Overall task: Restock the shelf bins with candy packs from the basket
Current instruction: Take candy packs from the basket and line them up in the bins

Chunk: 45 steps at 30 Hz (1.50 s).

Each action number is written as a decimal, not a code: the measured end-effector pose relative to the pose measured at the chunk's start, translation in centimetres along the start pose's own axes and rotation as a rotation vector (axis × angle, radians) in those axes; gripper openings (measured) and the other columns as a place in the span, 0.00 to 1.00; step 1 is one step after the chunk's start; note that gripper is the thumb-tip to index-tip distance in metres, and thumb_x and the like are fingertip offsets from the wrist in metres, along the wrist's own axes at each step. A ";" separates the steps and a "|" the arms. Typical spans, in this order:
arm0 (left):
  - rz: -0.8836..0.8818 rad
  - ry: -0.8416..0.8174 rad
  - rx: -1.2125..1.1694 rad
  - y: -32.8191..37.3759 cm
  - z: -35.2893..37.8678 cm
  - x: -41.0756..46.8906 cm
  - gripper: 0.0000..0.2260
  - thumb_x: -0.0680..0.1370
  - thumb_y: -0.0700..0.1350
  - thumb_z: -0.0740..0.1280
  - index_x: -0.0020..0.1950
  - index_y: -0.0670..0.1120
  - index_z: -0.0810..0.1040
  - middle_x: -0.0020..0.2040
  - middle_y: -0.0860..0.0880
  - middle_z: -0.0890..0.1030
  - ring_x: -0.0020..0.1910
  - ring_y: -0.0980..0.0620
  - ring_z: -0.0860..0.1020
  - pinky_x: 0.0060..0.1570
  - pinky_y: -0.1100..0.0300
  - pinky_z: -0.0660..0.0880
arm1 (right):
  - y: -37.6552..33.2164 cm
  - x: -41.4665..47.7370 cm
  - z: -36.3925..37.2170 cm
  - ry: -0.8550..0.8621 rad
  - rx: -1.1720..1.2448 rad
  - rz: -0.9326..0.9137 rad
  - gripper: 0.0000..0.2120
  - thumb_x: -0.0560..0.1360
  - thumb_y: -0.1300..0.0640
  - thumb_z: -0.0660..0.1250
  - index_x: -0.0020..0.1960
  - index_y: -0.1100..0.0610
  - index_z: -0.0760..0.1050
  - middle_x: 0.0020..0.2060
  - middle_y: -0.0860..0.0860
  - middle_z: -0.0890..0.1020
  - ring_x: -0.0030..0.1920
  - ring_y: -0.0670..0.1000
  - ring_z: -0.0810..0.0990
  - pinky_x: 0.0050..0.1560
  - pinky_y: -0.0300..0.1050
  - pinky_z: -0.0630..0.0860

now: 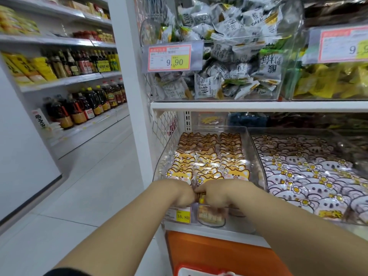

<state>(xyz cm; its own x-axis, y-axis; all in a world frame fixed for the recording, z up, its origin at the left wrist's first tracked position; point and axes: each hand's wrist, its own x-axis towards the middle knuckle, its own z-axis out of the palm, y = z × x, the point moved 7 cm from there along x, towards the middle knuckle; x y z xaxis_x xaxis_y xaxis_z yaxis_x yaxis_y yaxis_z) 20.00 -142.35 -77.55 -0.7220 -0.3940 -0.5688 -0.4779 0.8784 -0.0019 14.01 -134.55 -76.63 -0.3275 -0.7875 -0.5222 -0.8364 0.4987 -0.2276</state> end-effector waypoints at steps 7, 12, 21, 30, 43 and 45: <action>-0.057 0.036 0.067 -0.1 -0.3 0.3 0.20 0.84 0.45 0.54 0.72 0.39 0.71 0.72 0.37 0.71 0.68 0.38 0.72 0.67 0.49 0.70 | 0.7 -1.0 0.0 0.157 0.027 0.001 0.21 0.82 0.56 0.54 0.73 0.48 0.70 0.71 0.53 0.72 0.68 0.57 0.72 0.67 0.50 0.70; 0.048 0.053 -0.116 -0.4 -0.1 -0.7 0.18 0.85 0.43 0.52 0.71 0.40 0.73 0.73 0.40 0.72 0.69 0.41 0.72 0.68 0.51 0.69 | 0.4 -2.3 -0.2 0.200 0.080 -0.093 0.20 0.83 0.54 0.52 0.72 0.49 0.72 0.72 0.49 0.71 0.69 0.54 0.70 0.67 0.45 0.67; 0.110 0.195 -0.244 -0.8 -0.9 -2.7 0.17 0.84 0.44 0.54 0.68 0.46 0.77 0.67 0.47 0.77 0.64 0.47 0.74 0.59 0.60 0.69 | 3.4 -2.6 -0.7 0.471 0.274 -0.025 0.10 0.76 0.58 0.61 0.49 0.53 0.82 0.40 0.45 0.80 0.46 0.50 0.78 0.49 0.45 0.78; -0.004 0.177 -0.216 -0.8 -0.7 -1.4 0.18 0.84 0.47 0.56 0.66 0.41 0.78 0.65 0.42 0.79 0.63 0.43 0.77 0.59 0.54 0.73 | 3.1 0.1 -0.8 0.438 0.251 -0.016 0.08 0.73 0.58 0.61 0.37 0.53 0.76 0.39 0.49 0.82 0.45 0.52 0.80 0.43 0.43 0.77; 0.048 0.567 -0.159 -0.8 -1.3 -7.2 0.08 0.82 0.49 0.58 0.46 0.53 0.75 0.51 0.50 0.80 0.52 0.46 0.79 0.48 0.54 0.74 | 1.6 -7.6 -0.4 0.572 0.223 -0.184 0.11 0.81 0.55 0.58 0.55 0.55 0.79 0.49 0.51 0.83 0.49 0.51 0.80 0.52 0.48 0.76; 0.118 0.820 -0.196 1.4 -0.8 -10.5 0.07 0.81 0.48 0.60 0.54 0.54 0.77 0.54 0.55 0.80 0.54 0.50 0.78 0.48 0.55 0.73 | 0.7 -10.8 0.2 0.778 0.192 -0.277 0.09 0.79 0.55 0.62 0.56 0.52 0.79 0.49 0.47 0.81 0.51 0.49 0.77 0.52 0.46 0.74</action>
<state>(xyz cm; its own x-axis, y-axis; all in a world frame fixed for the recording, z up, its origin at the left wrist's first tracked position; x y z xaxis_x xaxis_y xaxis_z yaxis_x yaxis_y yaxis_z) 26.54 -137.22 -70.87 -0.8706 -0.4405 0.2192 -0.4003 0.8931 0.2051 17.08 -125.60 -71.31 -0.3897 -0.8802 0.2709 -0.8648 0.2487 -0.4361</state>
